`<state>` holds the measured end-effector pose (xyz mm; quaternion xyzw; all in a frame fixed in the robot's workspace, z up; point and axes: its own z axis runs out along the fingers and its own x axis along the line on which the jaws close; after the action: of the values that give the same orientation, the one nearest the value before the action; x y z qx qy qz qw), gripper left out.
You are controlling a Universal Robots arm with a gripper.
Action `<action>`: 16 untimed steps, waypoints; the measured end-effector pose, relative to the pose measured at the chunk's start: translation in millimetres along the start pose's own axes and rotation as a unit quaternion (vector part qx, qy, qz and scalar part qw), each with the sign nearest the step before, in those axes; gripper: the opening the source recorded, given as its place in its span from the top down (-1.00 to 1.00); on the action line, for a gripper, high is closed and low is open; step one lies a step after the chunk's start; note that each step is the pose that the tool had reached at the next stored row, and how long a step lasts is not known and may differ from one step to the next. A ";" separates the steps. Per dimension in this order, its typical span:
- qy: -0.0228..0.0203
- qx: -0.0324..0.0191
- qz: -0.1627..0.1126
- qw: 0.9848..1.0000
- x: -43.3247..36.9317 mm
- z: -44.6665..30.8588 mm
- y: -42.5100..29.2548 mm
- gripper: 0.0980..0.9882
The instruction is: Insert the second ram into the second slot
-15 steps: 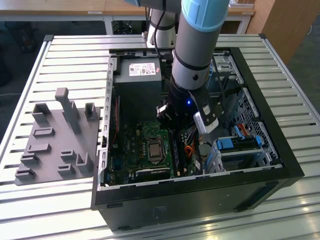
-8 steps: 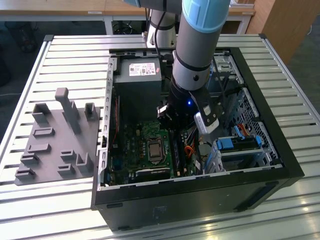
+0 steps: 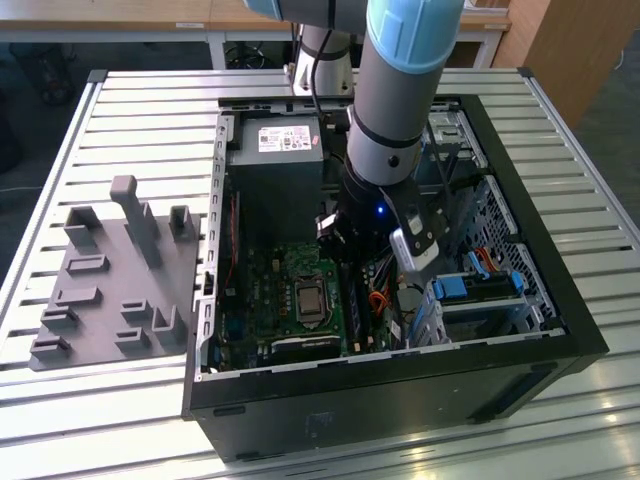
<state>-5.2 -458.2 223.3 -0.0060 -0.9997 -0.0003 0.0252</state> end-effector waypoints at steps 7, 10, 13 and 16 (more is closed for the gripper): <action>0.001 0.000 0.000 1.000 0.4 3.6 -0.7 0.91; 0.001 0.000 0.000 1.000 0.4 3.9 -0.7 0.91; 0.001 0.000 0.000 1.000 0.4 4.0 -0.7 0.91; 0.001 0.000 0.000 1.000 0.4 4.0 -0.7 0.91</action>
<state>-5.8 -458.9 219.3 -0.0061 -0.9996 -0.0003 0.0260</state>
